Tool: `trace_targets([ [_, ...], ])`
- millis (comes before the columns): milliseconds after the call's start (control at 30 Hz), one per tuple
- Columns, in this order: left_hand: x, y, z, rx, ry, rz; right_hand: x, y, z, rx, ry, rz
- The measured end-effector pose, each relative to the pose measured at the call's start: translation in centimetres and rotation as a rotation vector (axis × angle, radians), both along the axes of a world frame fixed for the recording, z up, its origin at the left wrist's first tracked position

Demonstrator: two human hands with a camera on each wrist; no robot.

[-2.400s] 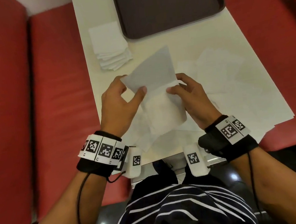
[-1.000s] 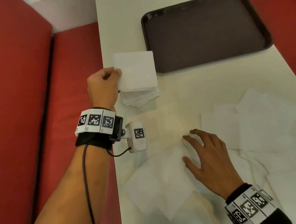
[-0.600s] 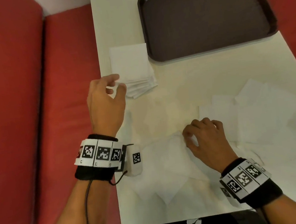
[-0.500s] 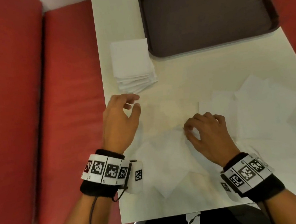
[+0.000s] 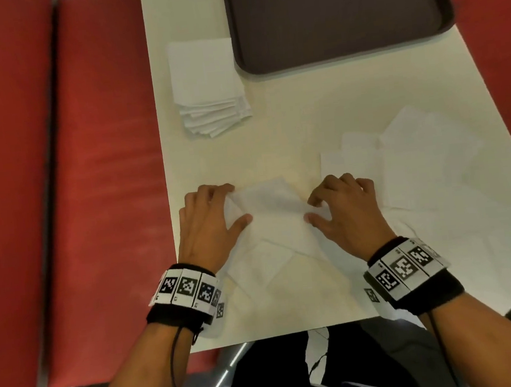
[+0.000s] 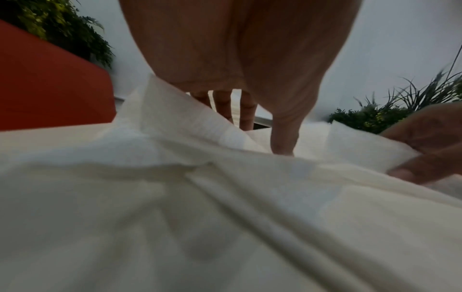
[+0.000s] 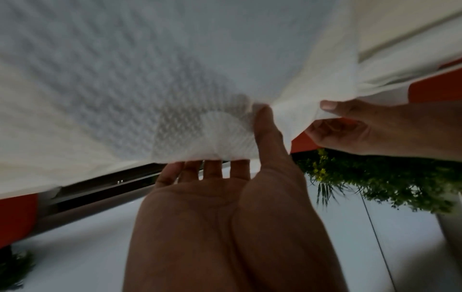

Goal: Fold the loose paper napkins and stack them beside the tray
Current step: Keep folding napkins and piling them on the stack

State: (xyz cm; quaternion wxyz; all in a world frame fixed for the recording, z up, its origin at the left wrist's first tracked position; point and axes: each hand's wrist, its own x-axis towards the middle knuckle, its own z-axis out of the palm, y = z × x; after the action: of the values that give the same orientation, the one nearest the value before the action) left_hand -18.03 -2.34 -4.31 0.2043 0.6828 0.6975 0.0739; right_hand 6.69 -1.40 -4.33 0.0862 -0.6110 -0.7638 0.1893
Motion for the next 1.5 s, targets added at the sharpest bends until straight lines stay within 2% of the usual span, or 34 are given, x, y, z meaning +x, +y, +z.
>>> trace_targets([
  [100,0.1,-0.1,0.3,-0.010,0.014,0.013,0.3,0.1,0.8,-0.046,0.178,0.003],
  [233,0.8,0.0,2.3,0.059,-0.023,0.045,1.1,0.3,3.9,-0.082,0.372,-0.108],
  [267,1.2,0.0,3.3,0.101,-0.089,0.060,1.2,0.3,4.9,-0.091,0.447,-0.142],
  [333,2.4,-0.1,5.6,0.100,-0.325,0.131,1.1,0.4,7.1,-0.119,0.646,-0.222],
  [433,4.6,0.0,9.7,-0.146,-0.756,0.230,0.8,1.1,10.0,-0.111,0.944,-0.334],
  [533,6.2,-0.2,11.8,-0.257,-0.998,0.190,0.9,1.6,12.3,-0.145,1.138,-0.352],
  [667,6.5,-0.1,13.1,-0.130,-1.168,0.261,1.8,1.6,13.5,-0.300,1.118,-0.263],
  [767,6.7,0.2,14.5,-0.010,-1.162,0.265,2.4,1.4,14.1,-0.305,1.174,-0.205],
  [933,7.7,0.1,16.1,0.140,-1.137,0.148,3.1,1.5,14.9,-0.291,1.302,-0.203],
  [1100,8.6,0.1,16.2,0.253,-1.119,0.069,4.1,2.1,15.1,-0.360,1.387,-0.191],
  [1233,8.8,0.2,16.5,0.222,-1.116,0.063,5.0,2.9,15.3,-0.428,1.485,-0.158],
  [1333,8.8,0.4,16.7,0.177,-1.216,0.231,5.1,3.7,15.2,-0.317,1.281,-0.135],
  [1400,8.6,0.7,16.6,0.067,-1.279,0.363,4.7,4.1,15.1,-0.300,1.226,-0.126],
  [1500,8.1,1.2,15.9,-0.100,-1.182,0.392,3.6,4.5,15.1,-0.253,1.207,-0.126],
])
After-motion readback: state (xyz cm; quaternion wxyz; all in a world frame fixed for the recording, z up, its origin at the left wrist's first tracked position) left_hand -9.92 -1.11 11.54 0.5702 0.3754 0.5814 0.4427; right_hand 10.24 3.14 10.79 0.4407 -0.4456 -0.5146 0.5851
